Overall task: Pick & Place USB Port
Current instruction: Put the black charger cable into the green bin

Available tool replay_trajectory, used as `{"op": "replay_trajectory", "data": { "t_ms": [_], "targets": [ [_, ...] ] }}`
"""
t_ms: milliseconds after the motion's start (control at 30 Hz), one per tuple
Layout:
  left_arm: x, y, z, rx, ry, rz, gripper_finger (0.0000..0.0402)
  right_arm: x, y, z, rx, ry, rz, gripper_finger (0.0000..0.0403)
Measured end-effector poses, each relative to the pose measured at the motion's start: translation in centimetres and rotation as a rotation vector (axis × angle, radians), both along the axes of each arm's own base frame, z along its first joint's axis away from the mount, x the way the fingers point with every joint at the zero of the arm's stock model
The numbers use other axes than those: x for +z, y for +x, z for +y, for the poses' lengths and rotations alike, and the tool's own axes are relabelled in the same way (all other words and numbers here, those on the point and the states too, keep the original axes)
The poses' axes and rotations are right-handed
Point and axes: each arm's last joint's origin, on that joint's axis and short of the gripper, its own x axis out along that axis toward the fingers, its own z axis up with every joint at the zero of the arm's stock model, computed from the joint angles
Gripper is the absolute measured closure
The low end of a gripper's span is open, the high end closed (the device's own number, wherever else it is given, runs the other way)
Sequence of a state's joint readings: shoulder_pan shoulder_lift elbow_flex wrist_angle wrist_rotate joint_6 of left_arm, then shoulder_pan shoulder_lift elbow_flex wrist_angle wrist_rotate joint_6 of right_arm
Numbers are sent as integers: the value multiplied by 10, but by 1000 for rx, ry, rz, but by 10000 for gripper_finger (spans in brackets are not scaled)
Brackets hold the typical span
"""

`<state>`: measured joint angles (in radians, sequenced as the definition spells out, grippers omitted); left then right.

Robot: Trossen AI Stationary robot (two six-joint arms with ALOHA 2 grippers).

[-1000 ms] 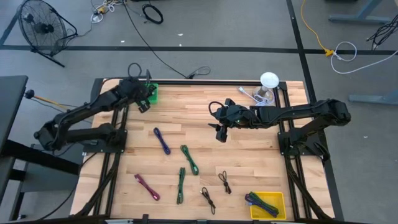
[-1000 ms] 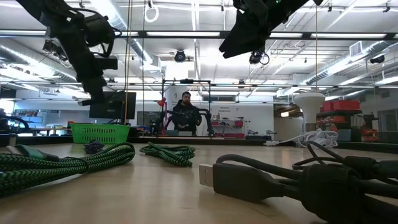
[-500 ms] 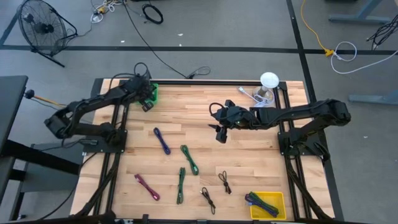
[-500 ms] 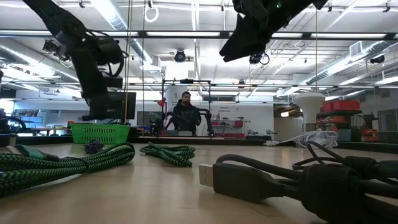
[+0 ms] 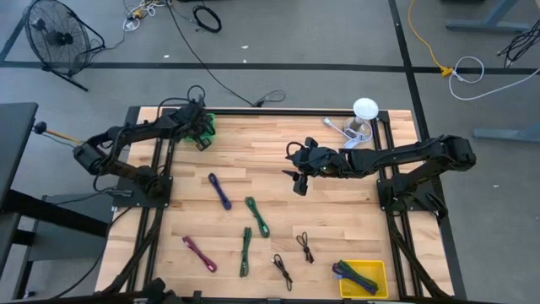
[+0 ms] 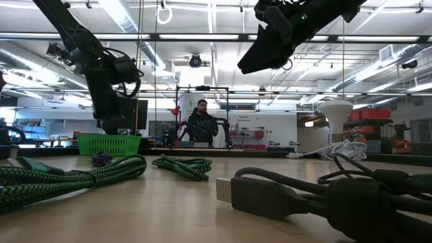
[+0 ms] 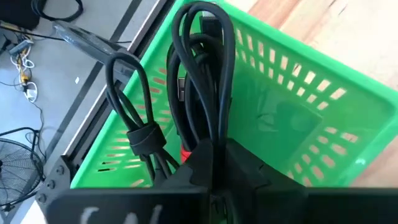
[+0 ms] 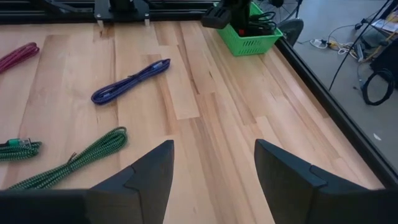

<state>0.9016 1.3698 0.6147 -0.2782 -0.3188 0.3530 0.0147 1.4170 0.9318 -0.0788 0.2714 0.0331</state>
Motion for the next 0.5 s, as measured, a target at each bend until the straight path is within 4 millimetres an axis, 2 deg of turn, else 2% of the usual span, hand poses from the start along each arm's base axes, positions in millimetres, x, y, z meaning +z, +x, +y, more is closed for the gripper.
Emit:
{"op": "replay_trajectory", "data": {
  "t_ms": [133,300,500],
  "targets": [
    [0,0,1,7,10,0,318,0,0,0,2,-3,1,179],
    [6,-3,2,102,105,61,253,0,0,0,2,-3,0,179],
    [10,-3,2,111,129,33,217,1,1,0,2,-2,-10,179]
  ]
}}
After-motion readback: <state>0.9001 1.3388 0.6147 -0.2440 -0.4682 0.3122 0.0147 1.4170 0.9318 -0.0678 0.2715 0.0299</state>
